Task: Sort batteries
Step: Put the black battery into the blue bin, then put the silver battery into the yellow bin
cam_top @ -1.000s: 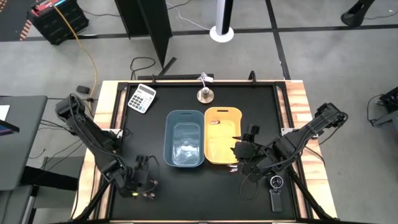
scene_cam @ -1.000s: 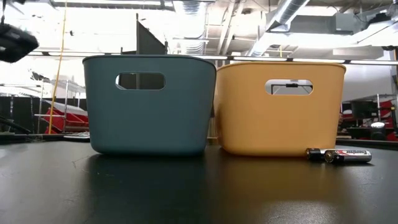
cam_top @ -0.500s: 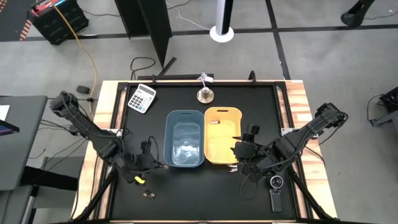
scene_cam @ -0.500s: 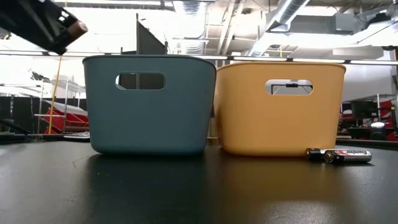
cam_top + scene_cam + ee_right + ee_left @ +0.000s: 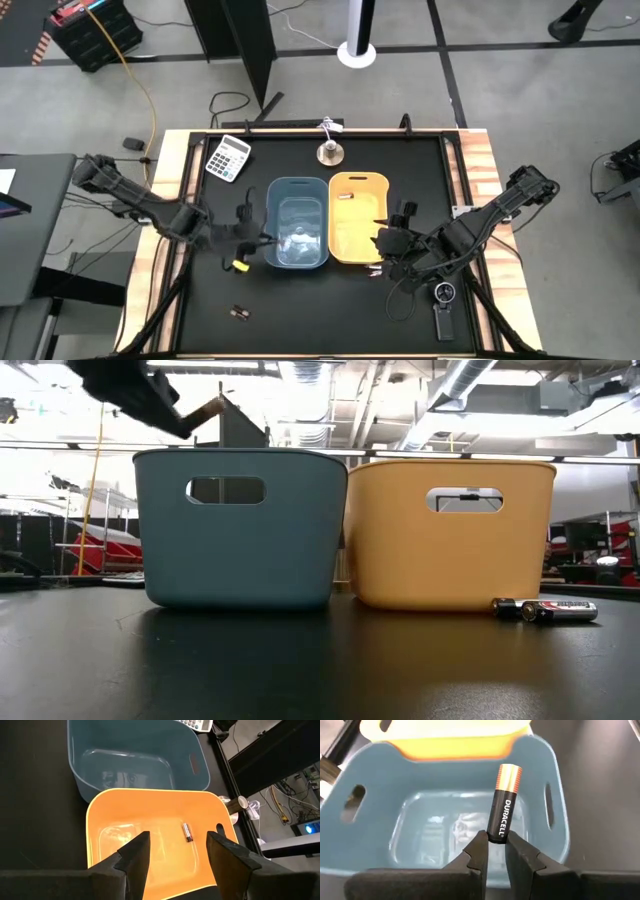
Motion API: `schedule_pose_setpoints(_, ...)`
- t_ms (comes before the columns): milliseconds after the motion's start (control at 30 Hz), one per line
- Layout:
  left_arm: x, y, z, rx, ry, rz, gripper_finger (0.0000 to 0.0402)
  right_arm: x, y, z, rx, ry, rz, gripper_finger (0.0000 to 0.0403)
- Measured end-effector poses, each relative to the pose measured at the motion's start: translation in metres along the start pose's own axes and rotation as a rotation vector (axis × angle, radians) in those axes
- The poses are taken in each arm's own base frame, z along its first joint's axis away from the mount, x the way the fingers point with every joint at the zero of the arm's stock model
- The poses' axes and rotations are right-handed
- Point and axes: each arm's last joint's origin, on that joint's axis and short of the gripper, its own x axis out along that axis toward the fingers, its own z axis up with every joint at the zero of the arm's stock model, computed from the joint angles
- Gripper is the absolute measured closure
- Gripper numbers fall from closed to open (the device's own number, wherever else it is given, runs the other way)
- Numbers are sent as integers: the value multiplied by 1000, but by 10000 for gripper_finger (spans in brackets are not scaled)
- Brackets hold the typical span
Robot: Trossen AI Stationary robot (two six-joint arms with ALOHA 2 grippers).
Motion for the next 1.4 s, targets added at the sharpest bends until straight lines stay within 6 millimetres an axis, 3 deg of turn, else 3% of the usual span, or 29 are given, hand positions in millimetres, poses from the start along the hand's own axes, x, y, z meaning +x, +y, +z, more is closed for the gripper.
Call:
schedule_pose_setpoints(467,25,58,19,-21,-26,-2,359,-13,12,-5,-10,-28,45,193)
schedule_pose_setpoints(767,72,74,3,-10,156,-6,356,-25,26,-12,32,-40,95,193)
schedule_pose_setpoints(933,85,74,0,24,178,-1,316,-24,47,-22,61,18,144,192)
schedule_pose_setpoints(1167,76,77,8,59,122,53,235,-19,86,-37,80,81,160,174)
schedule_pose_setpoints(1400,37,75,25,64,-2,39,211,-14,126,-54,117,169,213,175)
